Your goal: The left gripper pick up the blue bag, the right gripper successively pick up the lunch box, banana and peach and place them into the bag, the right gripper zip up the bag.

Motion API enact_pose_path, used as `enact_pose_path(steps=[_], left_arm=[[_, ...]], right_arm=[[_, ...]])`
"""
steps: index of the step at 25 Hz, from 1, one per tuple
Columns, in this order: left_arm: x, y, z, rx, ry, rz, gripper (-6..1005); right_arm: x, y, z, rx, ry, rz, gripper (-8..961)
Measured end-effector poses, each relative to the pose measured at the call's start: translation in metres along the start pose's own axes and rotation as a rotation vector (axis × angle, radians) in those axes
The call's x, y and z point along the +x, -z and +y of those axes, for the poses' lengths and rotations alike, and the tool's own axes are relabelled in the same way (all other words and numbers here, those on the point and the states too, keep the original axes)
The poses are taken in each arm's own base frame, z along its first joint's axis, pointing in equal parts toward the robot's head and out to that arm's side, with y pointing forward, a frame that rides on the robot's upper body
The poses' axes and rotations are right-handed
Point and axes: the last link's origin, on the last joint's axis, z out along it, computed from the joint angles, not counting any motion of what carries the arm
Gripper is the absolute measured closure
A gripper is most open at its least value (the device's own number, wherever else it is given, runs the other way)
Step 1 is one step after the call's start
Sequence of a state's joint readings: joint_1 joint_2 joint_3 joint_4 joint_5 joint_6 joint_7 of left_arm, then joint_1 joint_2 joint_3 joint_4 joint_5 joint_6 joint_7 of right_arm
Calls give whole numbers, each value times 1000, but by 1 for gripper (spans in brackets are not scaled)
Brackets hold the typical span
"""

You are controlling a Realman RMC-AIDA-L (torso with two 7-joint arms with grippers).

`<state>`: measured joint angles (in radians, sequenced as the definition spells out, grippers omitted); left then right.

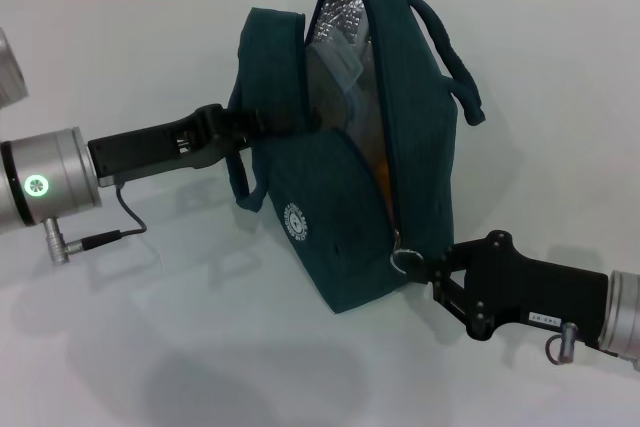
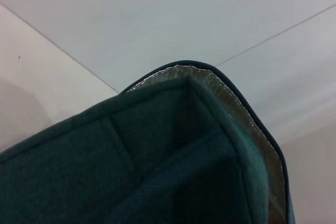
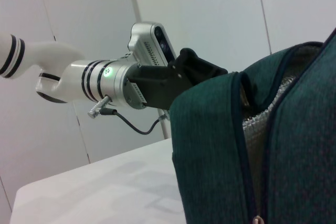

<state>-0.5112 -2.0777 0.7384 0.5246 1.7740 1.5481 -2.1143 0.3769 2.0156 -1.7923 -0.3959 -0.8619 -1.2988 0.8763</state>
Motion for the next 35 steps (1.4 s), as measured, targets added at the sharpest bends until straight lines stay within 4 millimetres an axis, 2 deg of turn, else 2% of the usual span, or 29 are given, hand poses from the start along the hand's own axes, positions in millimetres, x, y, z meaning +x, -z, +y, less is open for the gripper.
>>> enact_pose_path(steps=[8, 13, 16, 21, 27, 32, 35], left_arm=[[-4, 4, -2, -4, -122, 31, 914], [0, 14, -1, -26, -192, 143, 696], [2, 24, -1, -29, -223, 223, 485], [-1, 38, -3, -19, -290, 312, 245], [-12, 46, -5, -22, -312, 358, 114], [-18, 56, -5, -20, -316, 363, 113], [-22, 64, -4, -26, -325, 361, 113]], right_arm=[[-3, 12, 5, 1, 6, -64, 948], [-10, 21, 5, 18, 15, -134, 948], [-14, 23, 3, 23, 30, -154, 948], [-32, 19, -3, 17, 98, -204, 948], [-65, 6, -15, 6, 196, -276, 949], [-87, -3, -31, 36, 236, -311, 949], [-105, -17, -41, 28, 266, -316, 949]])
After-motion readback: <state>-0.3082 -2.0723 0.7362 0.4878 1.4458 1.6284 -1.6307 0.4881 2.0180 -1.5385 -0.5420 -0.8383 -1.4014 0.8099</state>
